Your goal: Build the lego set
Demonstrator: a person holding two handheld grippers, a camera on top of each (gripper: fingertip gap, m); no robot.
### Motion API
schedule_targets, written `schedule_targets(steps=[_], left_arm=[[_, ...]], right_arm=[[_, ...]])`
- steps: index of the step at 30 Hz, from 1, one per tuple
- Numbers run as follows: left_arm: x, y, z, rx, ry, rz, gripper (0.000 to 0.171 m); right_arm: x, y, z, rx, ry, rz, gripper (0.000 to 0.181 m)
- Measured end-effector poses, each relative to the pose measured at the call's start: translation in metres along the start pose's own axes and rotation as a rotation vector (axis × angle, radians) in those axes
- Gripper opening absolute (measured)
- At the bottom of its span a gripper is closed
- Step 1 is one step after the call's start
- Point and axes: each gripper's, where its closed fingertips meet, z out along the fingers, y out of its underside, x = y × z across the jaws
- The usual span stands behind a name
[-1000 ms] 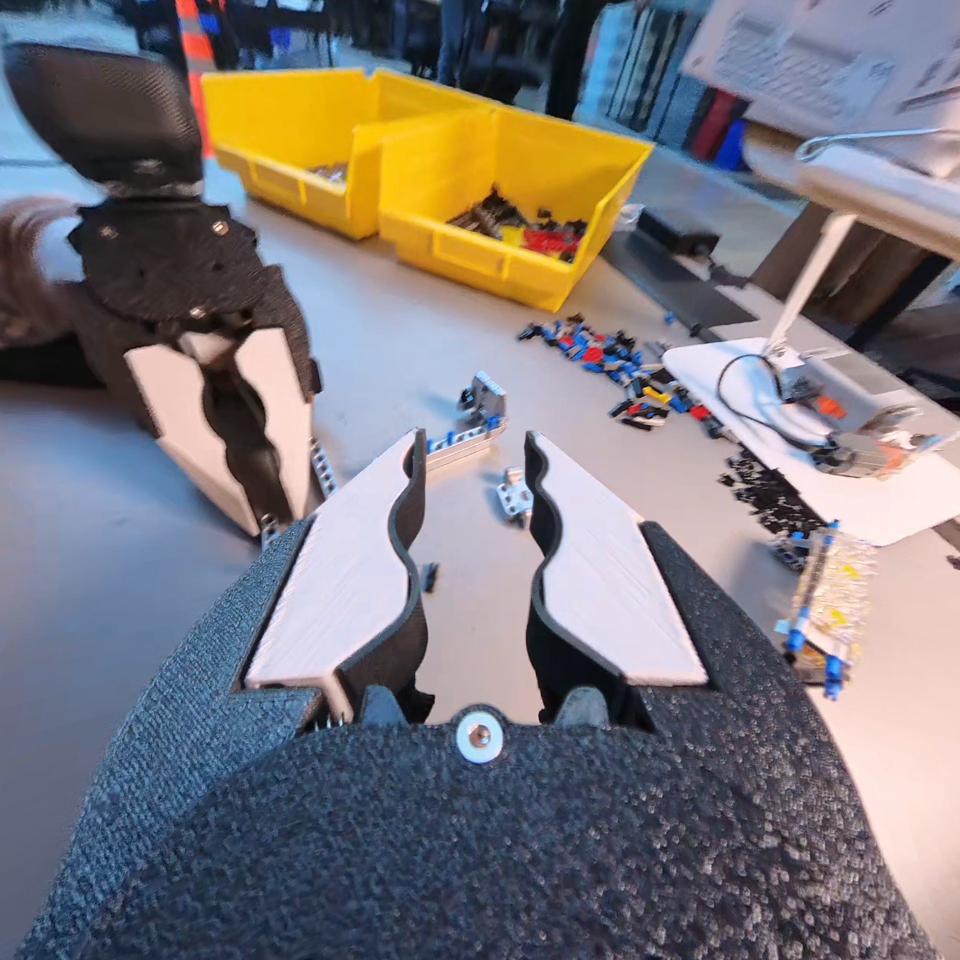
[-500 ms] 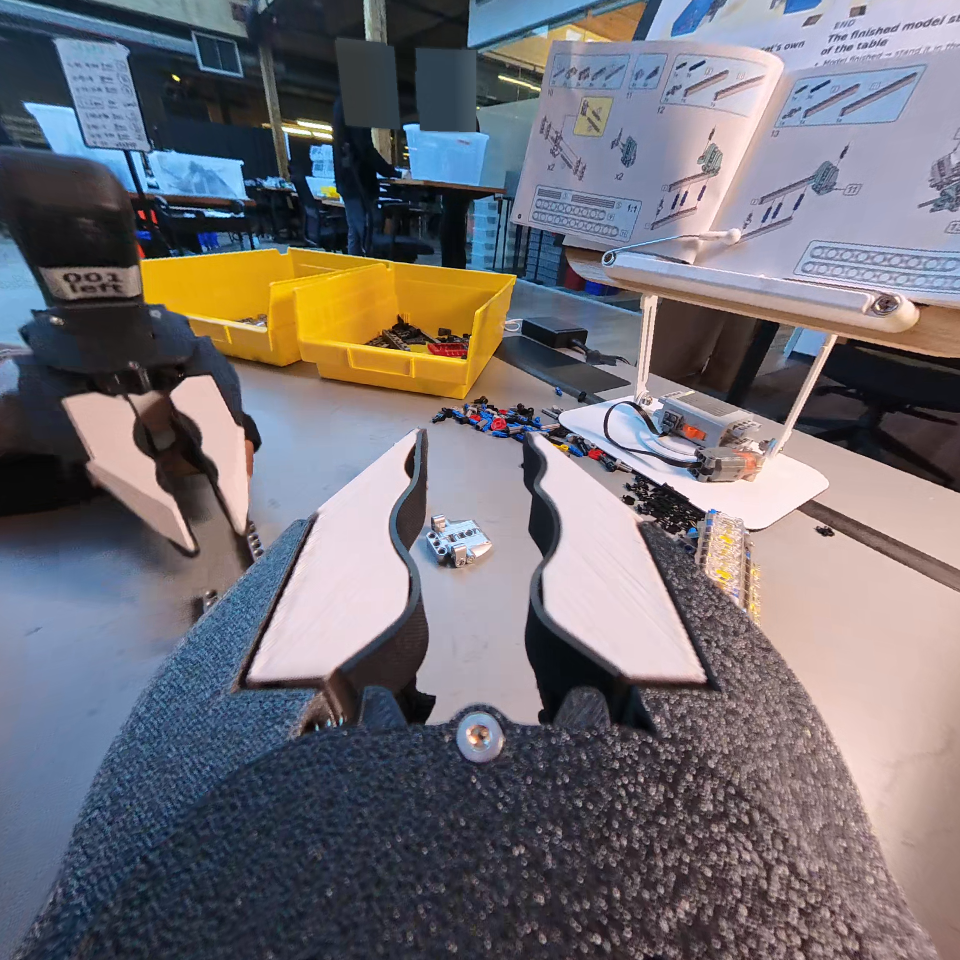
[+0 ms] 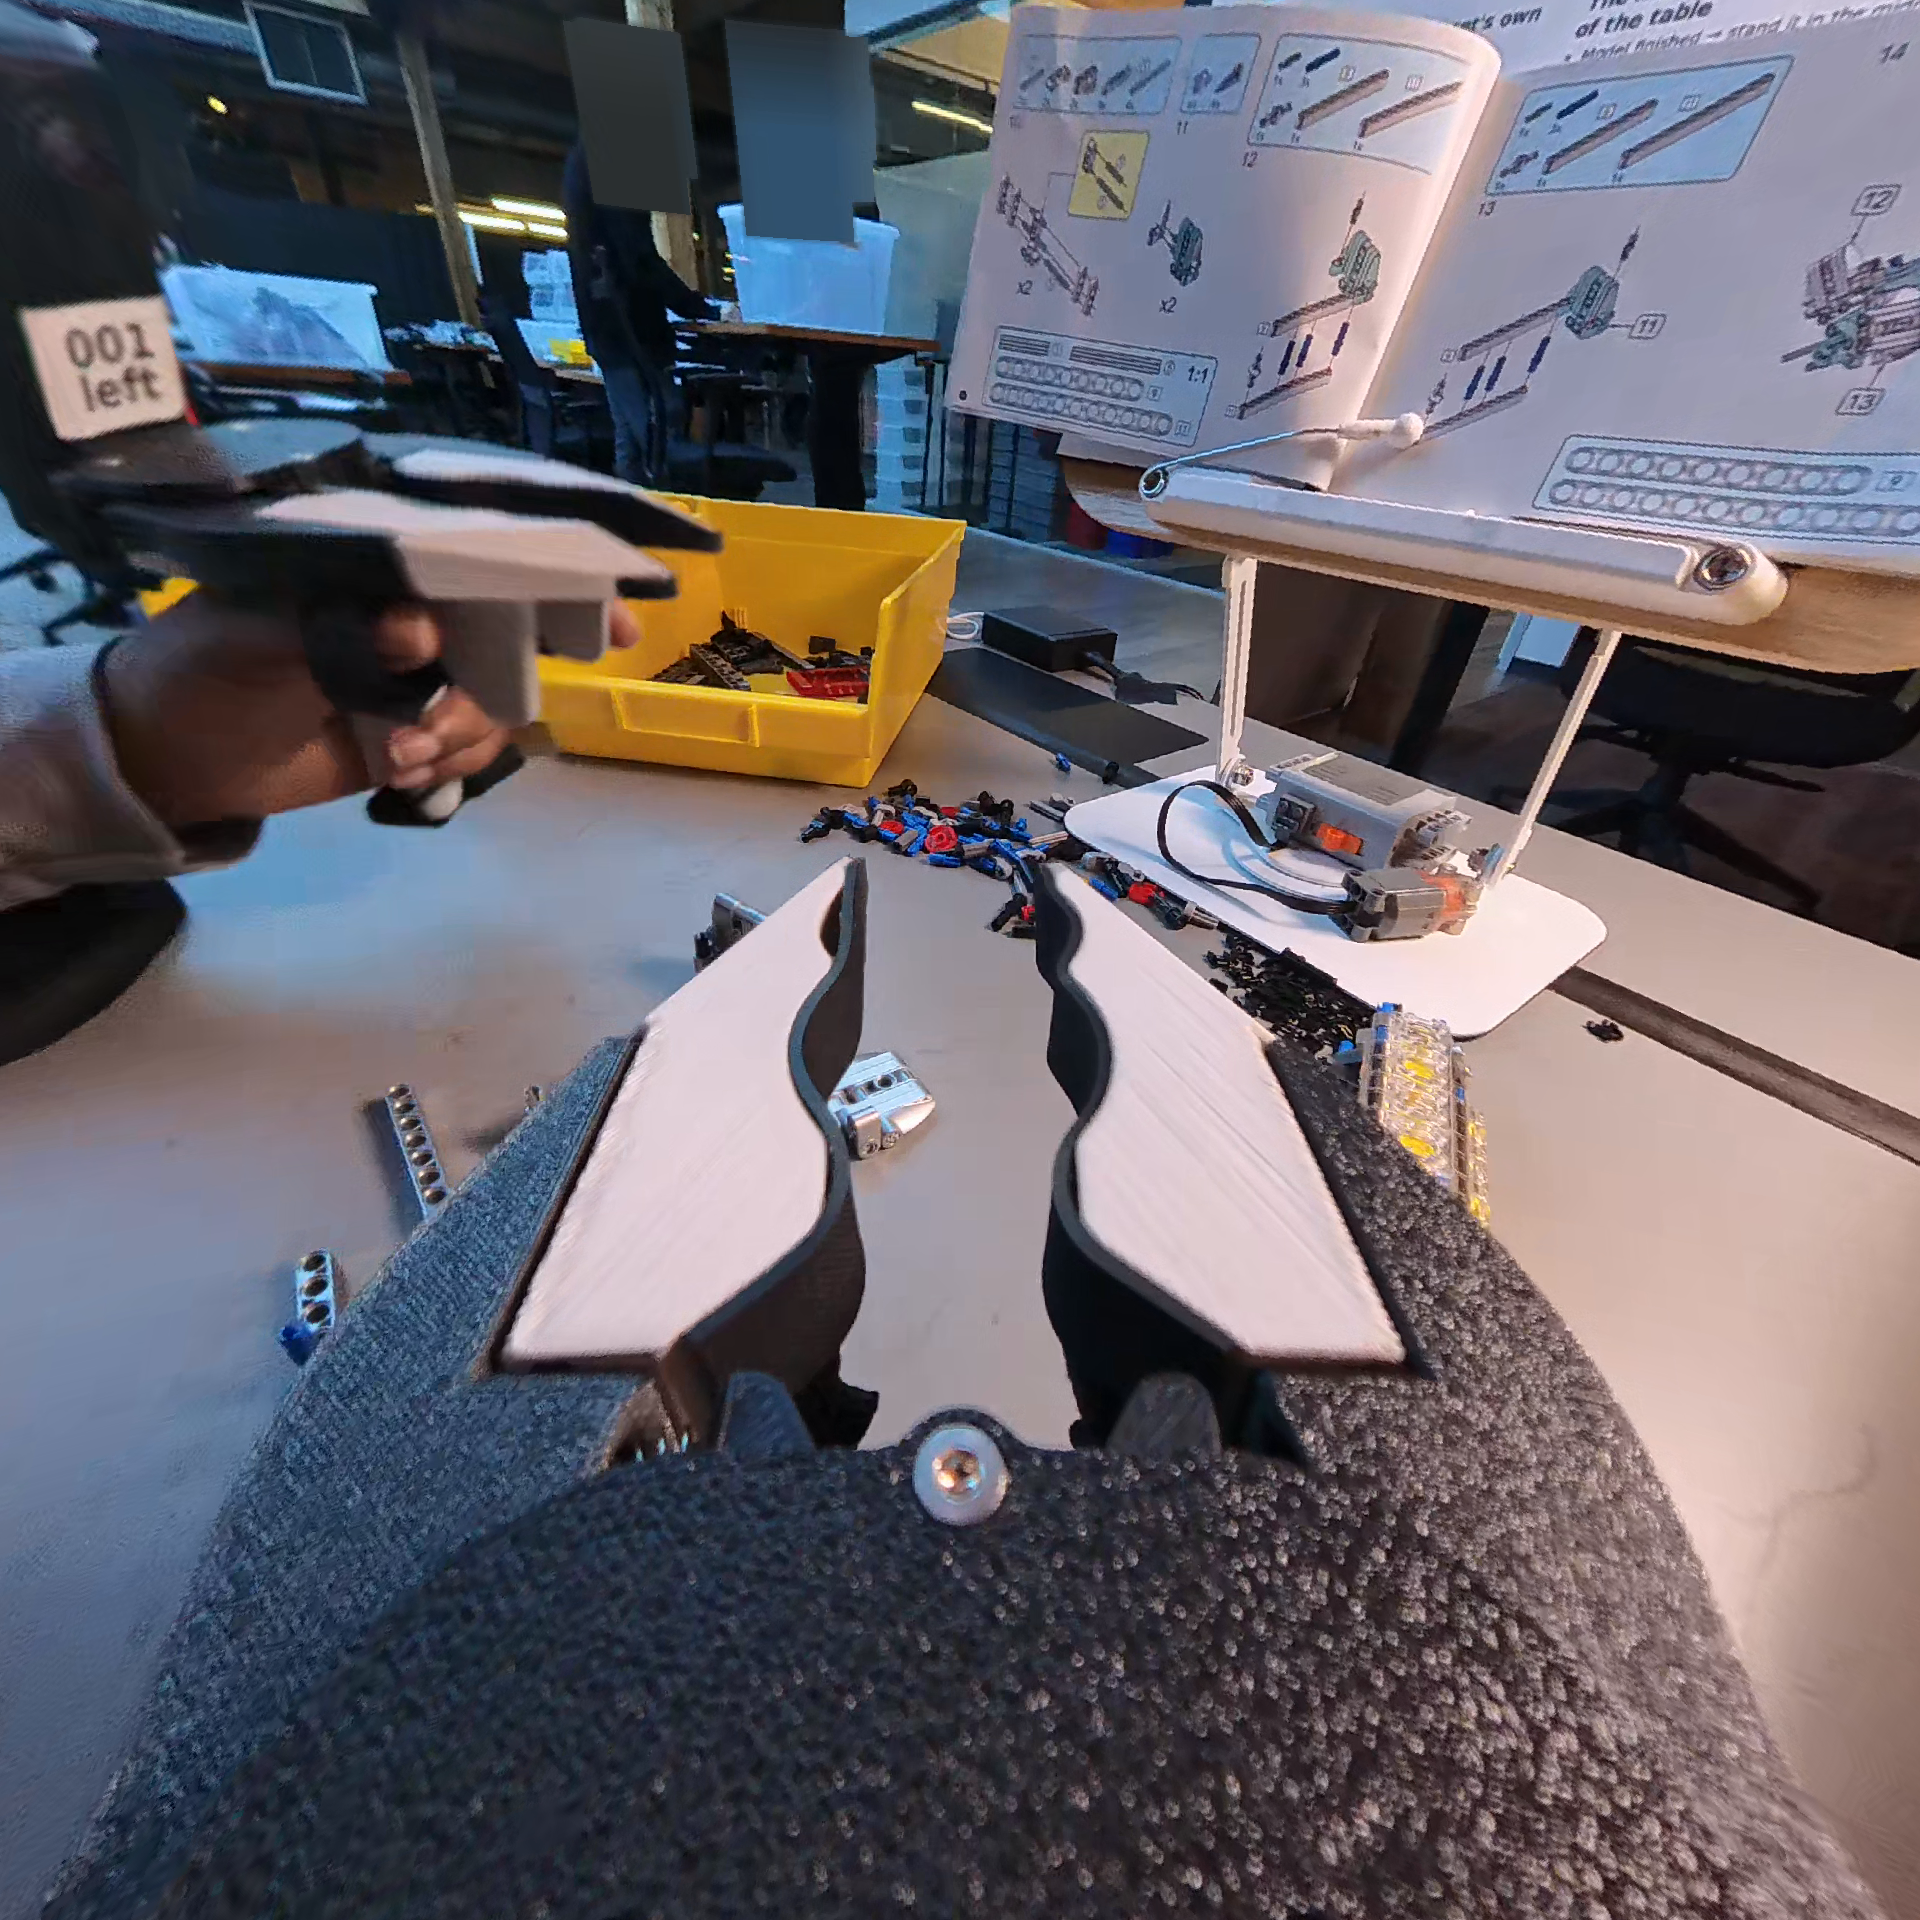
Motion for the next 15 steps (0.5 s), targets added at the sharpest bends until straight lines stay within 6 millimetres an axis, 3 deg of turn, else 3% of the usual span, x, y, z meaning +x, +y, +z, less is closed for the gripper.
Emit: schedule_targets(steps=[4,7,9,11,13,15], left_arm=[[-0.061,-0.042,0.065,-0.012,-0.074,0.069,0.023],[-0.094,-0.054,0.118,-0.050,-0.111,0.105,0.023],[-0.110,-0.048,0.146,-0.098,-0.159,0.159,0.022],[-0.120,-0.028,0.165,-0.193,-0.186,0.210,0.019],[-0.128,-0.010,0.174,-0.252,-0.227,0.252,0.013],[-0.127,-0.010,0.175,-0.246,-0.225,0.239,0.006]], right_arm=[[0.000,-0.002,-0.001,0.016,0.002,0.003,0.031],[-0.002,-0.005,-0.007,0.048,0.002,-0.013,0.029],[-0.003,-0.006,-0.010,0.051,-0.002,-0.018,0.029],[-0.004,-0.005,-0.011,0.050,-0.015,-0.016,0.029],[-0.007,-0.004,-0.009,0.038,-0.033,-0.021,0.029],[-0.011,-0.002,-0.007,0.019,-0.055,-0.037,0.029]])
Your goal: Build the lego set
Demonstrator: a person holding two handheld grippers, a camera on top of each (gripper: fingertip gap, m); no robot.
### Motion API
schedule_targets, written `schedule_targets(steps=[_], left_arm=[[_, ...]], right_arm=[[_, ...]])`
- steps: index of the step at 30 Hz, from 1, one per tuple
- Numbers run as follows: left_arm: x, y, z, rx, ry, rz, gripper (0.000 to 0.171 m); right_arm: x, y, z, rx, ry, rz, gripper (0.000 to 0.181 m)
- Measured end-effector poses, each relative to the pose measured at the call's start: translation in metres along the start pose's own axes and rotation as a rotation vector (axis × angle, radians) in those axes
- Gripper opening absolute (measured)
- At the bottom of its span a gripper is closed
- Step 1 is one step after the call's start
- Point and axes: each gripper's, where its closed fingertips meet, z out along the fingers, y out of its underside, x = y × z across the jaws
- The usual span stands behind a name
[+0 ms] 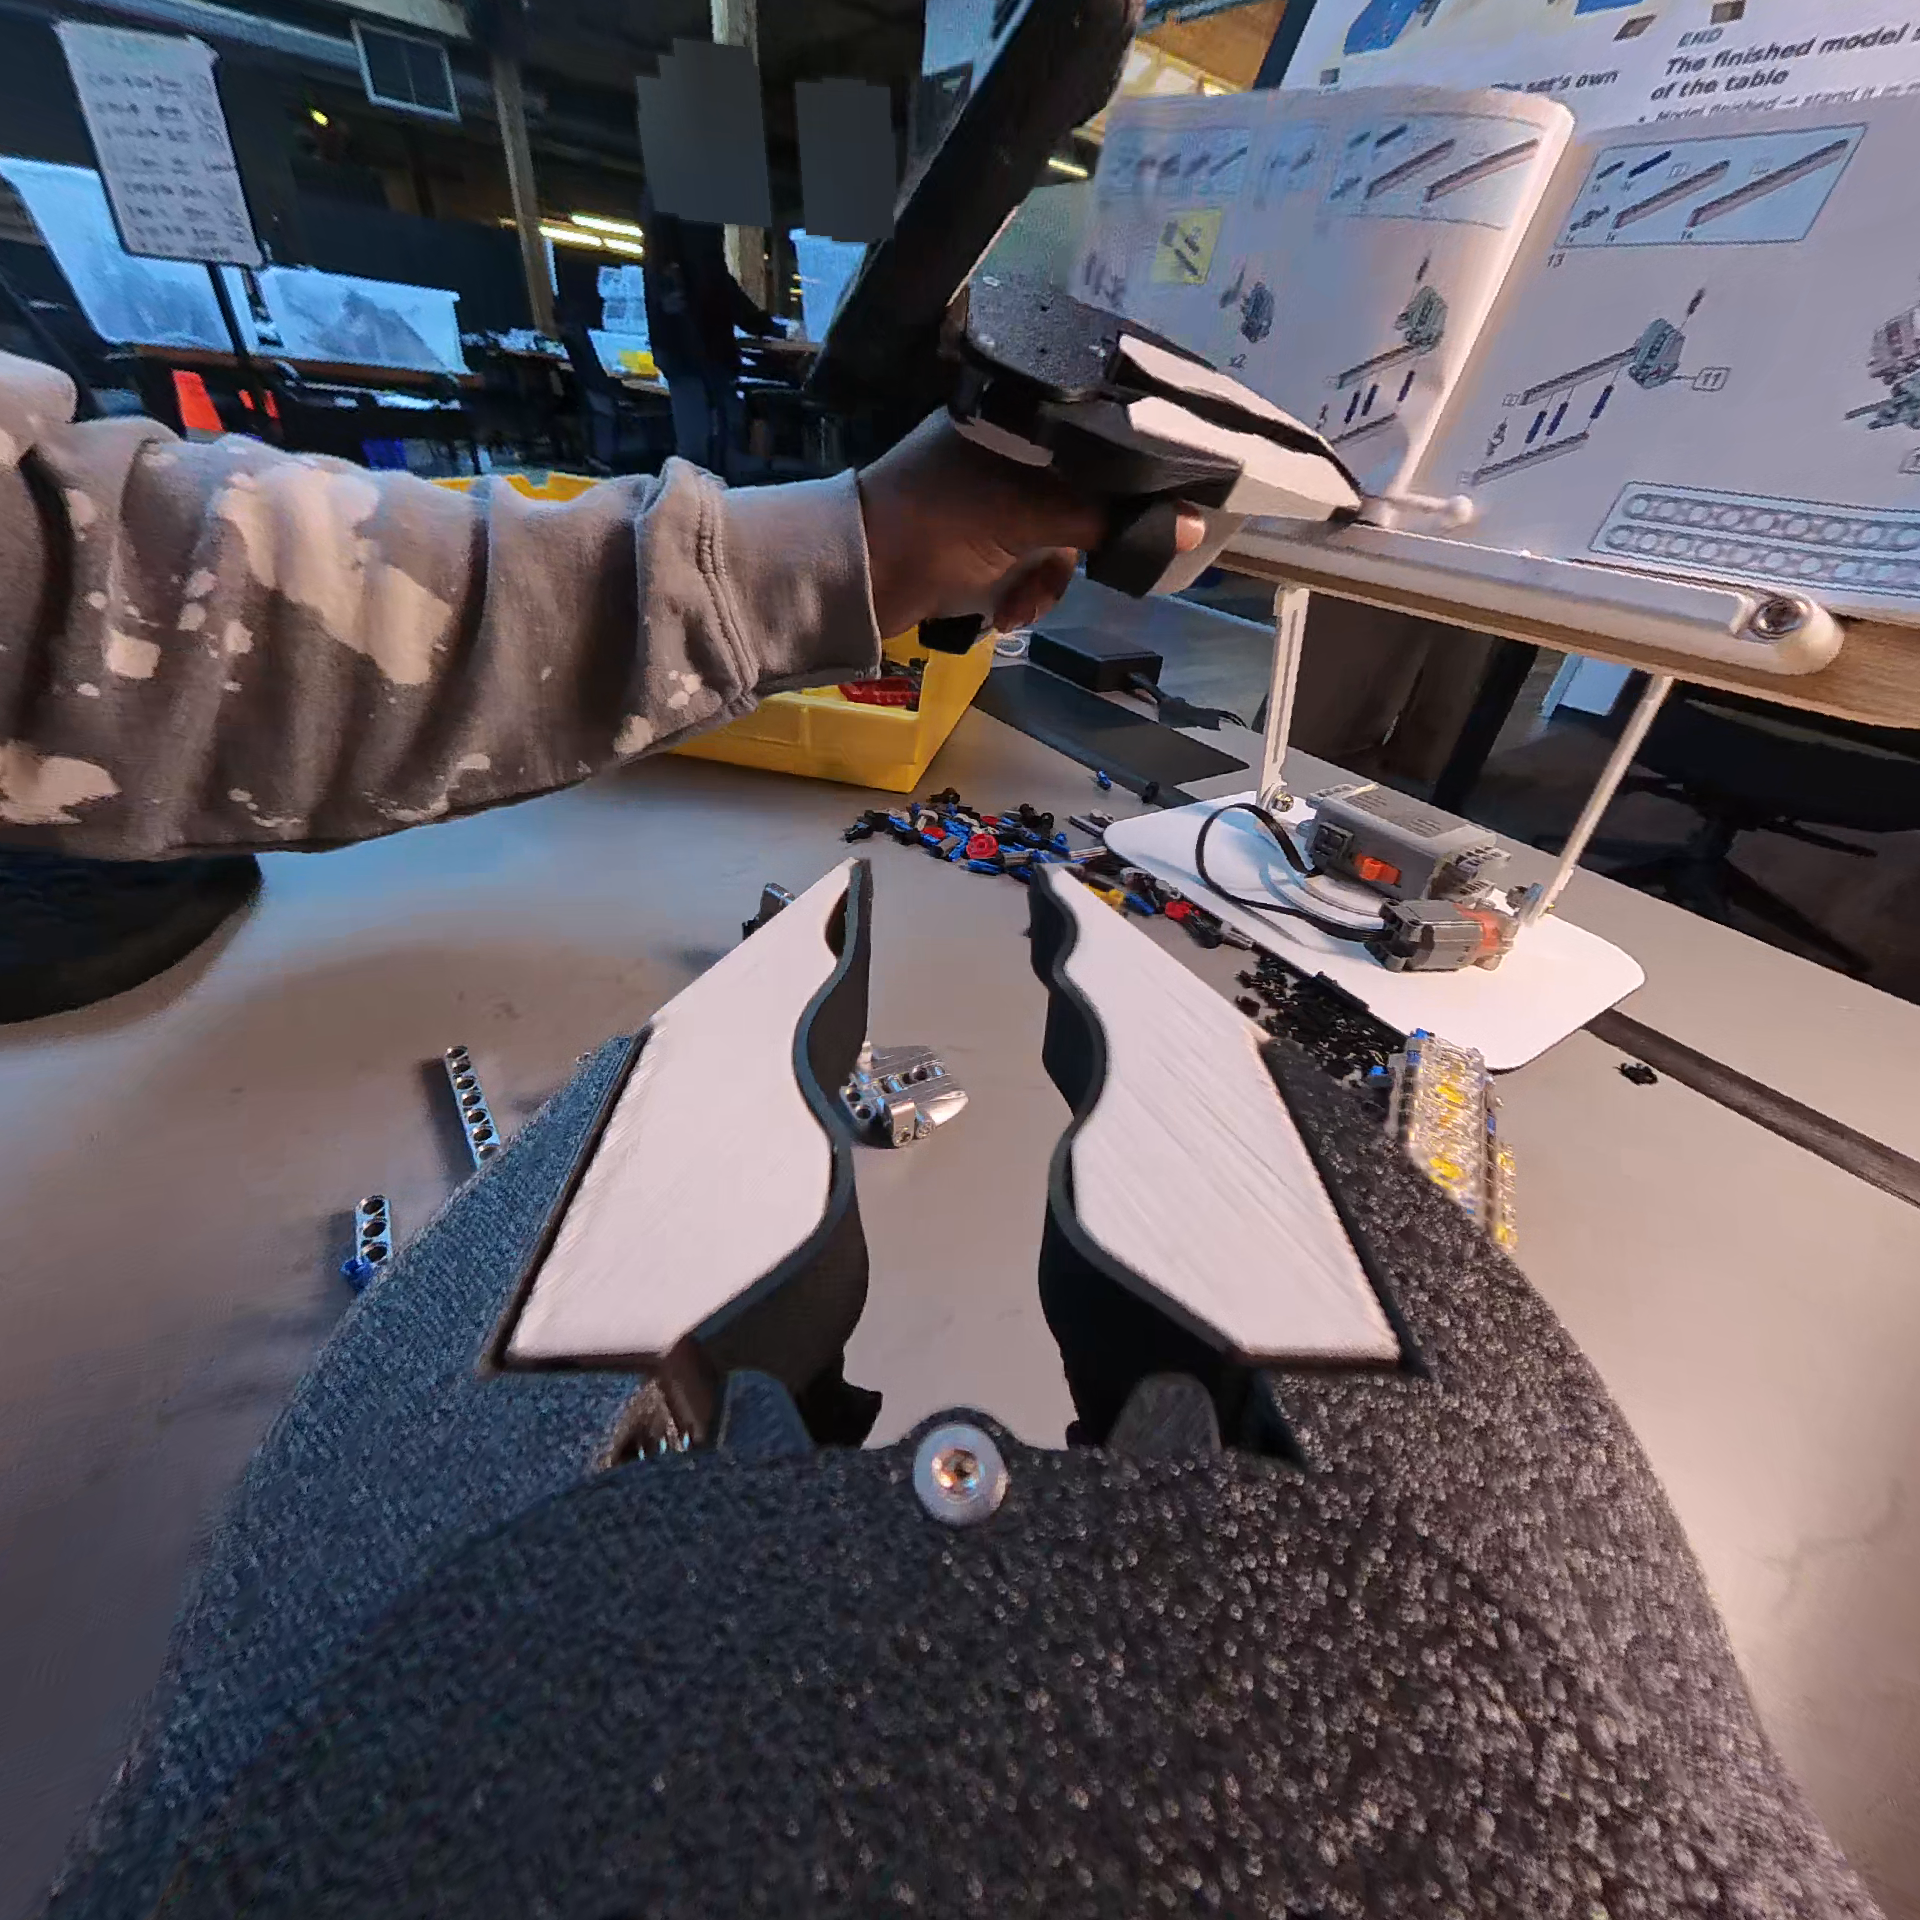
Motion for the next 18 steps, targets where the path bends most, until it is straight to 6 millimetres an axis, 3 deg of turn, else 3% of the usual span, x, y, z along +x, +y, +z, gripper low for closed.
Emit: schedule_targets(steps=[7,11,14,18], left_arm=[[0.008,0.006,-0.004,-0.113,0.179,-0.129,0.010],[0.006,-0.004,-0.015,-0.067,0.196,-0.169,0.011],[0.006,-0.020,-0.034,0.032,0.189,-0.244,0.013],[0.018,-0.022,-0.080,0.142,0.190,-0.313,0.017]], right_arm=[[-0.012,0.006,0.005,-0.041,-0.034,-0.071,0.029],[-0.012,0.007,0.004,-0.050,-0.028,-0.086,0.029],[-0.011,0.007,0.004,-0.048,-0.023,-0.082,0.029],[-0.009,0.006,0.001,-0.044,-0.014,-0.084,0.029]])
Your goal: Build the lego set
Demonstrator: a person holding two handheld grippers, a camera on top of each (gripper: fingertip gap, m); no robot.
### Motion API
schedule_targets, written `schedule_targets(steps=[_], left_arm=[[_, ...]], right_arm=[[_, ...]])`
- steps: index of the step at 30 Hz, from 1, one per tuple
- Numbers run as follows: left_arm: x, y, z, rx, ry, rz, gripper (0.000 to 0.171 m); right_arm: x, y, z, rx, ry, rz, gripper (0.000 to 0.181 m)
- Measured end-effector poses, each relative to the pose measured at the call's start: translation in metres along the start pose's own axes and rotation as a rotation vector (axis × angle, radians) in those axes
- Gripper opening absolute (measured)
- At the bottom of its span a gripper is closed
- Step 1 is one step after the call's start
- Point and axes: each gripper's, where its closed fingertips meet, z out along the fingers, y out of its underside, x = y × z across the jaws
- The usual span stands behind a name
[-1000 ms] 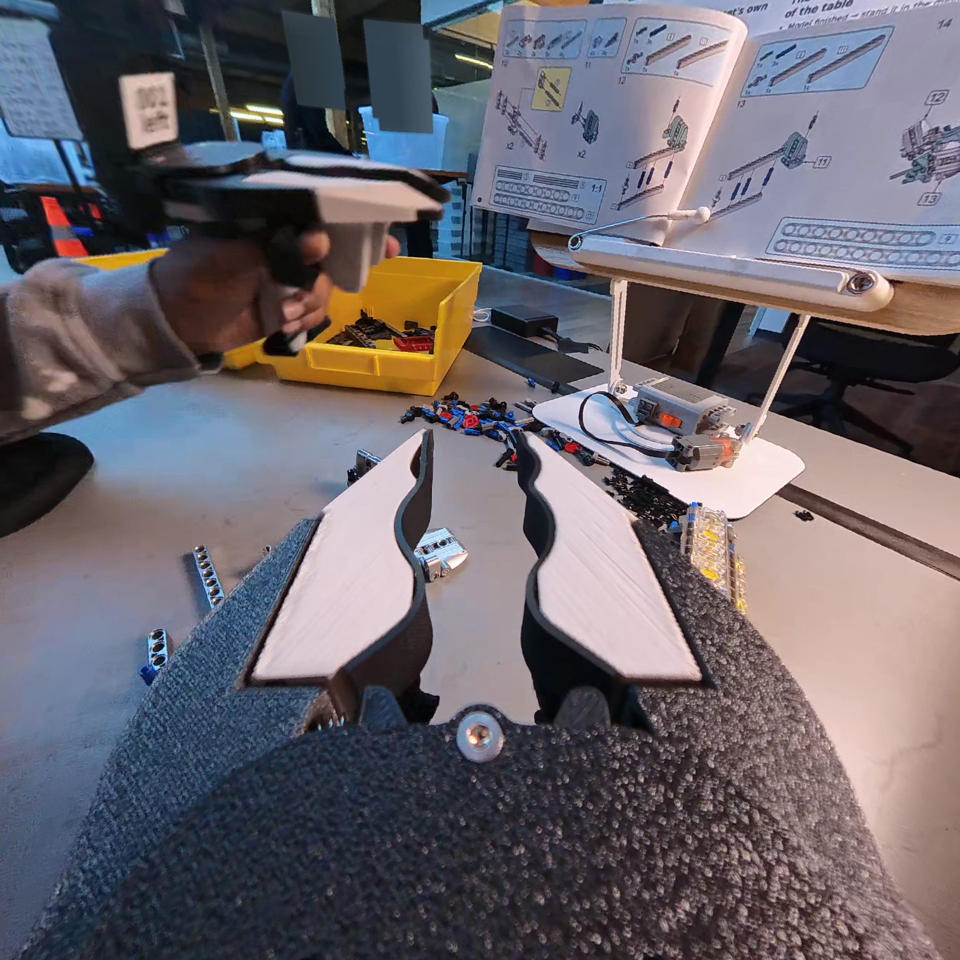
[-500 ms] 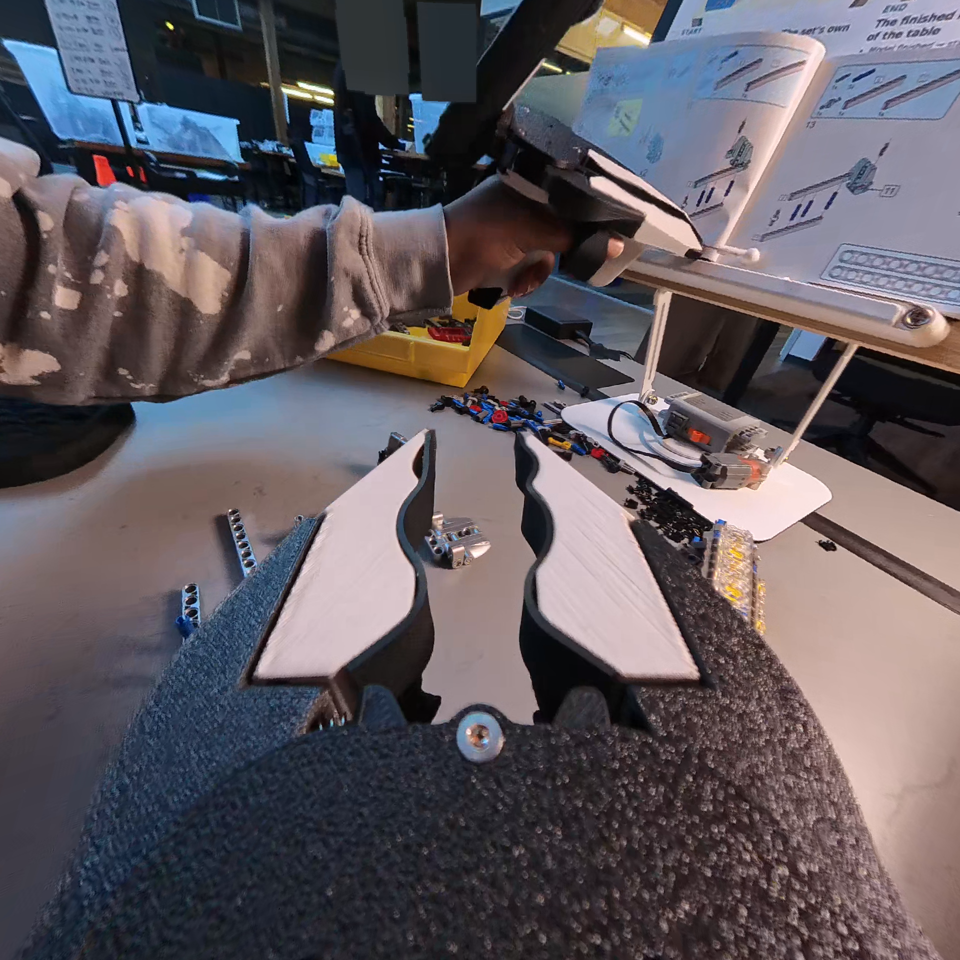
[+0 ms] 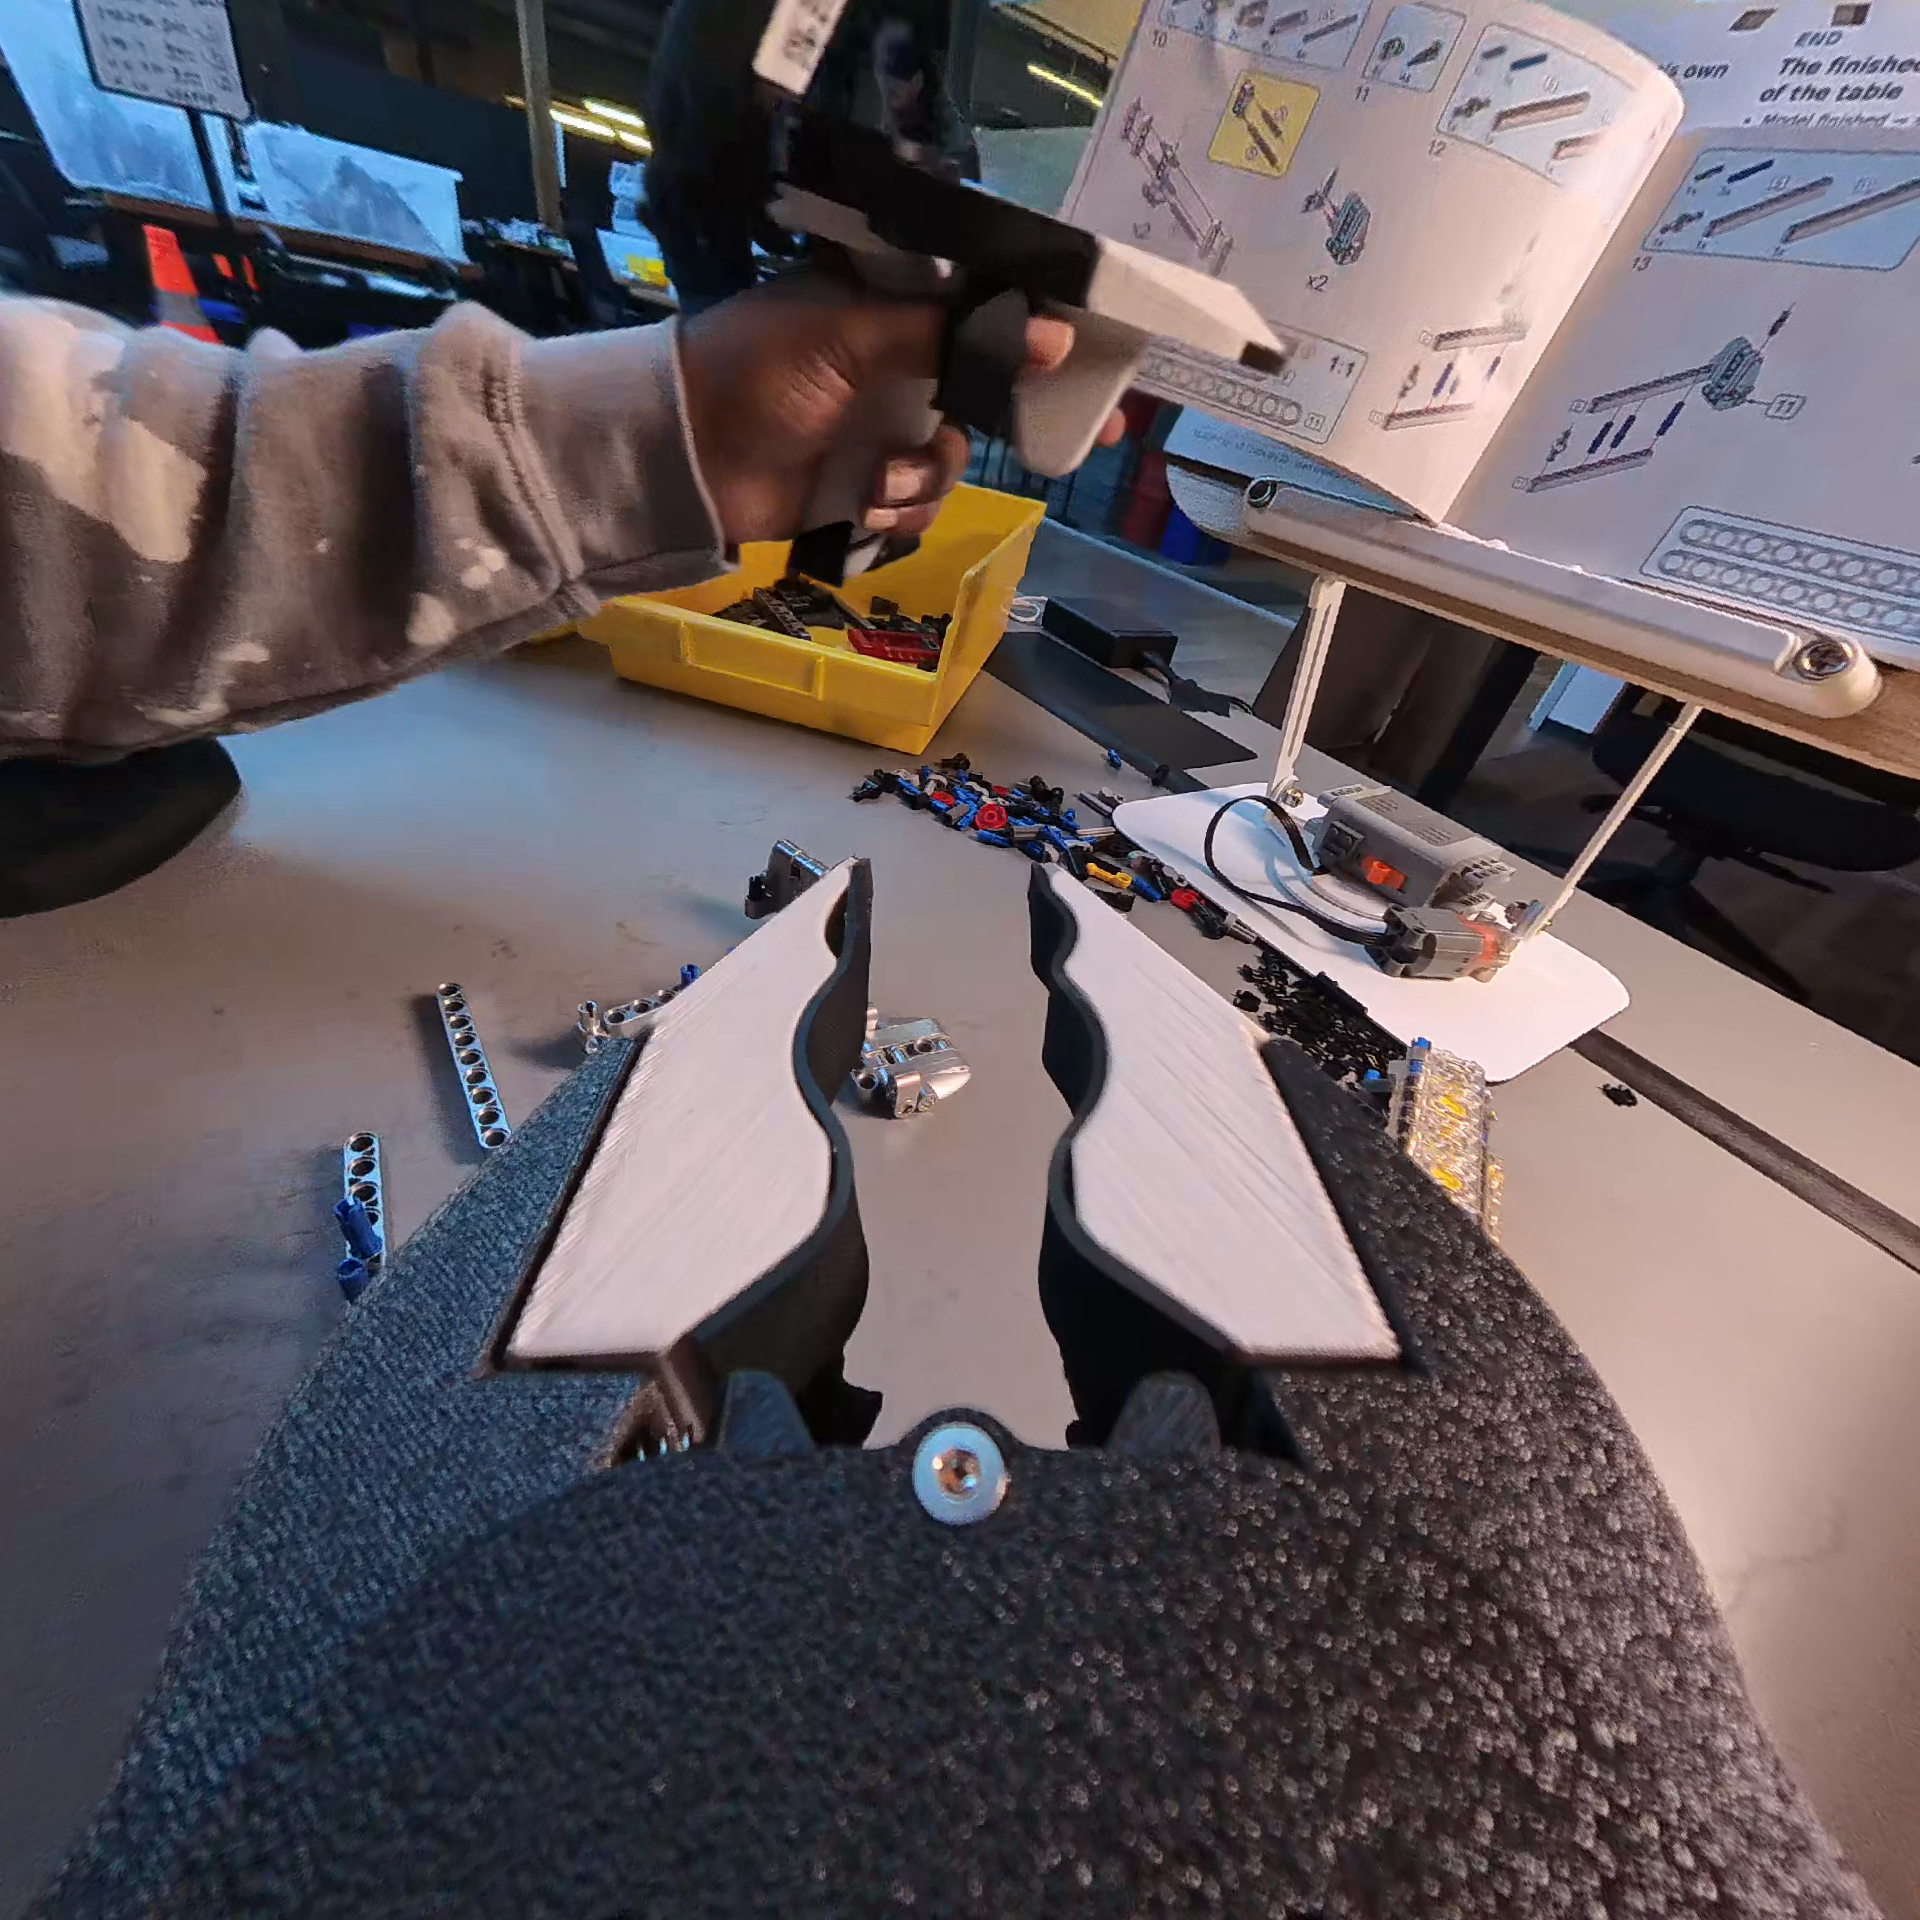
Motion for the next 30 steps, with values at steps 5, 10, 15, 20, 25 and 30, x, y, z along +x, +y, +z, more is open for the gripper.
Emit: schedule_targets(steps=[5,10,15,20,25,30], left_arm=[[0.032,0.048,-0.065,-0.066,0.003,-0.004,0.019],[0.053,0.090,-0.117,-0.093,-0.008,-0.160,0.020],[0.071,0.089,-0.120,-0.062,0.022,-0.165,0.020],[0.088,0.064,-0.101,-0.005,0.046,-0.078,0.020],[0.092,0.073,-0.090,-0.072,0.060,-0.019,0.020],[0.112,0.142,-0.108,-0.322,0.224,0.079,0.021]], right_arm=[[0.001,0.001,0.000,-0.008,0.009,-0.005,0.029],[0.001,0.004,0.003,-0.031,0.030,-0.026,0.028],[0.005,0.007,0.006,-0.052,0.082,-0.051,0.027],[0.005,0.007,0.005,-0.049,0.126,-0.096,0.027],[0.000,0.011,0.006,-0.076,0.137,-0.166,0.027],[-0.023,0.042,0.006,-0.256,-0.042,-0.223,0.025]])
